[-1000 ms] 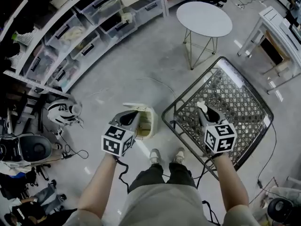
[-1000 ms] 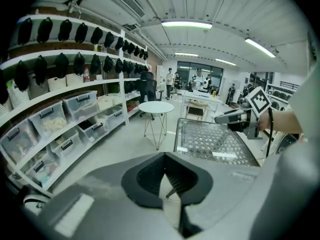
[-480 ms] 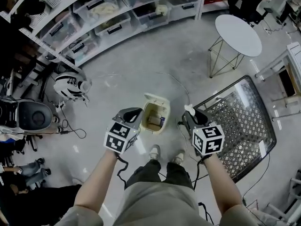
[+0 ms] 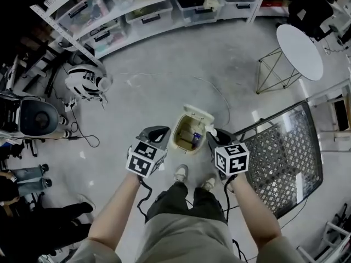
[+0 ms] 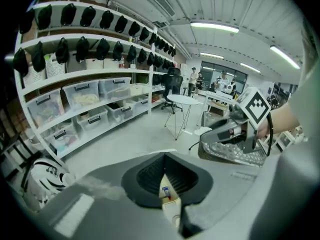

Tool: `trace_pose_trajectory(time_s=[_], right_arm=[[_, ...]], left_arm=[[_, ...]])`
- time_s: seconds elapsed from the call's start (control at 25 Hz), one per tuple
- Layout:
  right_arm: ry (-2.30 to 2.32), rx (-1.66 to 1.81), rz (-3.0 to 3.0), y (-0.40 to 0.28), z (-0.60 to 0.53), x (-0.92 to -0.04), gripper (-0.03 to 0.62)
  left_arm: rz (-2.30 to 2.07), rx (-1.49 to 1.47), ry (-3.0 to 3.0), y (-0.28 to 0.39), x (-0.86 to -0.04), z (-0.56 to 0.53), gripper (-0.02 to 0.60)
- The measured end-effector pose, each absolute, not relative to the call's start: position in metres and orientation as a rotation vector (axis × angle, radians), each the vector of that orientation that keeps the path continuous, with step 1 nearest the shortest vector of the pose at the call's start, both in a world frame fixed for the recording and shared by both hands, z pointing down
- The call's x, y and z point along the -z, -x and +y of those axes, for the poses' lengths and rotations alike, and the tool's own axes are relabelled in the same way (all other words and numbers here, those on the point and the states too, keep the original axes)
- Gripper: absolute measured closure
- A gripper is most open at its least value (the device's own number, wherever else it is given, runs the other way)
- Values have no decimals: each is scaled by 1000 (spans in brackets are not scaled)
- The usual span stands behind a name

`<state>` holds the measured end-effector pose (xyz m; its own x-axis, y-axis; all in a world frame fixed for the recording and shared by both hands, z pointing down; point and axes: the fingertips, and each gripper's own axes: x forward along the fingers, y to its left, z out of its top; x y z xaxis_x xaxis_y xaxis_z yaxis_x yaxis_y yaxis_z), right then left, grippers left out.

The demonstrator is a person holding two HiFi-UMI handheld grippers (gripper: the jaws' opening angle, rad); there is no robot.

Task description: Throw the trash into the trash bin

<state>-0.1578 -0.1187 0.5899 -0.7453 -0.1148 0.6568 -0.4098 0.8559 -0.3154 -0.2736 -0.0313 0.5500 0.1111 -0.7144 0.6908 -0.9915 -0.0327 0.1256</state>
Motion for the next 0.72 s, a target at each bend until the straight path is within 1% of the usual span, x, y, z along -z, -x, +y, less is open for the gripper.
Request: trace_pose_trajectory(time_s=[0.2, 0.4, 0.72], right_arm=[[-314, -562, -2286, 182, -99, -663, 496], [-318, -593, -2206, 195, -86, -712, 496], [-318, -639, -2057, 193, -78, -809, 496]], left_arm=[[-1635, -586, -1747, 291, -614, -17, 578], [-1584, -583, -1683, 300, -662, 0, 578], [-1511, -622, -1635, 309, -742, 8, 578]])
